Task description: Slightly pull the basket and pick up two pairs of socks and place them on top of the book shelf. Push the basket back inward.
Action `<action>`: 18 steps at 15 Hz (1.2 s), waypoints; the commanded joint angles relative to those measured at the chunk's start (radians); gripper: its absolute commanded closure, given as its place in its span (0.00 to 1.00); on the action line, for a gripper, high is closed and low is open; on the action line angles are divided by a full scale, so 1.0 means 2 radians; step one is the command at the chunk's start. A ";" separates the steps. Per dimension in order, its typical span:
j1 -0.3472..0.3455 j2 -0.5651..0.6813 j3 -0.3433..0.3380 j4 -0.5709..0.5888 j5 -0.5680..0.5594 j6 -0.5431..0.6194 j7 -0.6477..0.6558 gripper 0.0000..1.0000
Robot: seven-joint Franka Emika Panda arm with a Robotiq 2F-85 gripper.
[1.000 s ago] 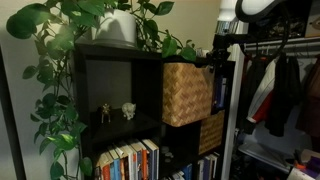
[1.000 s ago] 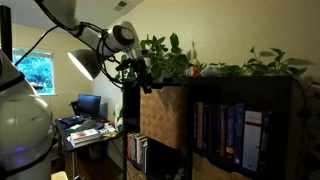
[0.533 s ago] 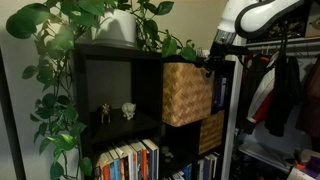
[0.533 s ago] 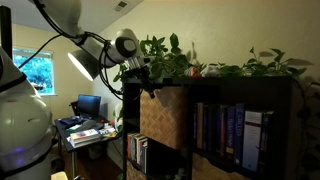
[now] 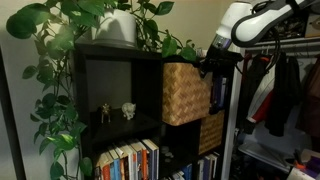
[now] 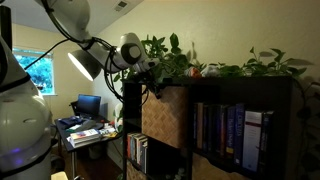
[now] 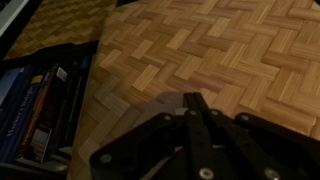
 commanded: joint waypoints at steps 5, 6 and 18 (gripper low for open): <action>-0.039 0.067 0.021 0.038 -0.030 0.075 0.025 0.95; -0.043 0.073 0.023 0.042 -0.037 0.082 0.027 0.95; -0.099 0.089 0.066 0.058 -0.182 0.108 0.117 0.95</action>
